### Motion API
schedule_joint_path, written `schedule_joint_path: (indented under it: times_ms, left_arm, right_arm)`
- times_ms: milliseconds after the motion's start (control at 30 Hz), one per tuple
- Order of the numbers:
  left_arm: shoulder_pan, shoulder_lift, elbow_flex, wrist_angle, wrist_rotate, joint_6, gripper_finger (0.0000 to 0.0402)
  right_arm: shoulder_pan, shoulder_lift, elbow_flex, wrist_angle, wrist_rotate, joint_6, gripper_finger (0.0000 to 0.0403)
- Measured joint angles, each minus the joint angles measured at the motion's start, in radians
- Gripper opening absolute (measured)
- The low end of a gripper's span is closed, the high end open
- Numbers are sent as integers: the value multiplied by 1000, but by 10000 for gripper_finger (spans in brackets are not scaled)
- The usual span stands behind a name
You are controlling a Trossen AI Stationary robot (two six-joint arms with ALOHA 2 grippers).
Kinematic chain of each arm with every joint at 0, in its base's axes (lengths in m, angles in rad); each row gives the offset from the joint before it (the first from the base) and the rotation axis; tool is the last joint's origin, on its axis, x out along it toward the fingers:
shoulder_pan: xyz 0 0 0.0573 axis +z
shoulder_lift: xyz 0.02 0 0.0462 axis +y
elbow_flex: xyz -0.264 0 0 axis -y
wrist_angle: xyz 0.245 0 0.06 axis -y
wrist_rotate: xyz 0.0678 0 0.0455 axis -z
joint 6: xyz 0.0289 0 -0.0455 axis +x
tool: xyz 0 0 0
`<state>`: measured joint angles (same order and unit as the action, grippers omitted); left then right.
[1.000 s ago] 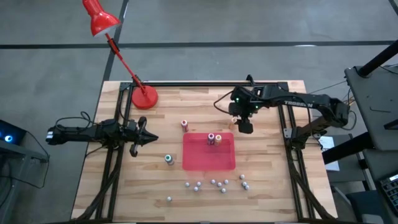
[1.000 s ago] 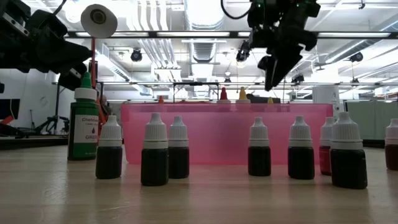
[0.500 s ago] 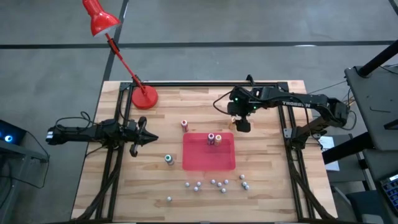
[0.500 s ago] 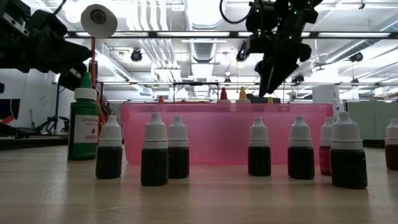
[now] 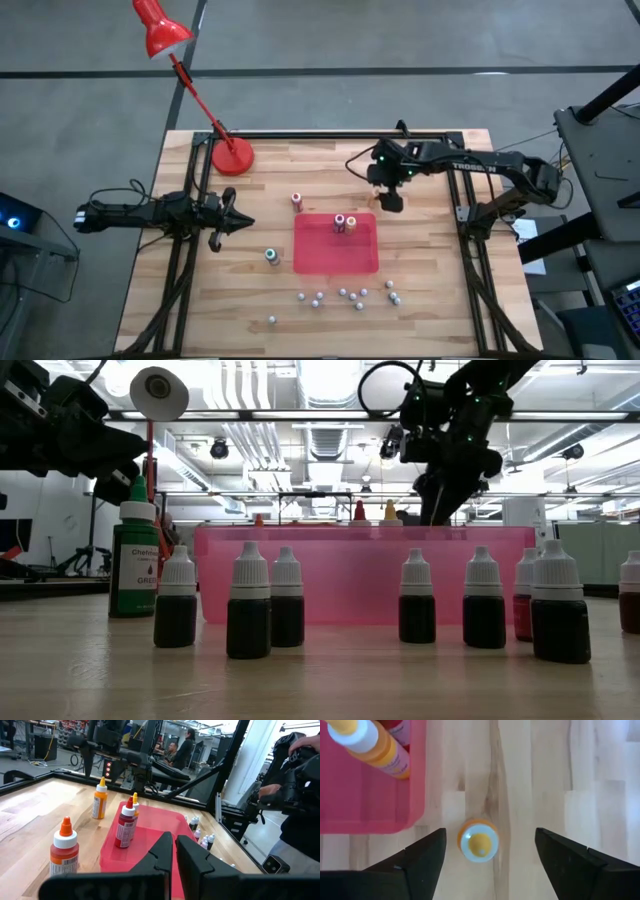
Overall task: Pick & Place food coloring
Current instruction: Put the large yellow food coloring bottle into the container
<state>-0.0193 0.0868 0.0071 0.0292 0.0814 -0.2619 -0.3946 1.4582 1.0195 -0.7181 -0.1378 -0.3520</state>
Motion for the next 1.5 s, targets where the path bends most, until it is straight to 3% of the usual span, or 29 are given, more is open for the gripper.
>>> schedule_joint_path:
  times_ms: [400, 933, 1367, 1500]
  left_arm:
    - [0, 0, 0, 0, 0, 0, 0]
    - [0, 0, 0, 0, 0, 0, 0]
    - [0, 0, 0, 0, 0, 0, 0]
    - [0, 0, 0, 0, 0, 0, 0]
  right_arm:
    - [-1, 1, -31, 43, -6, 1, 269]
    - [-1, 1, -57, 55, -6, 4, 205]
    - [-1, 1, -74, 67, -3, 8, 110]
    - [-1, 1, -74, 71, -2, 10, 102]
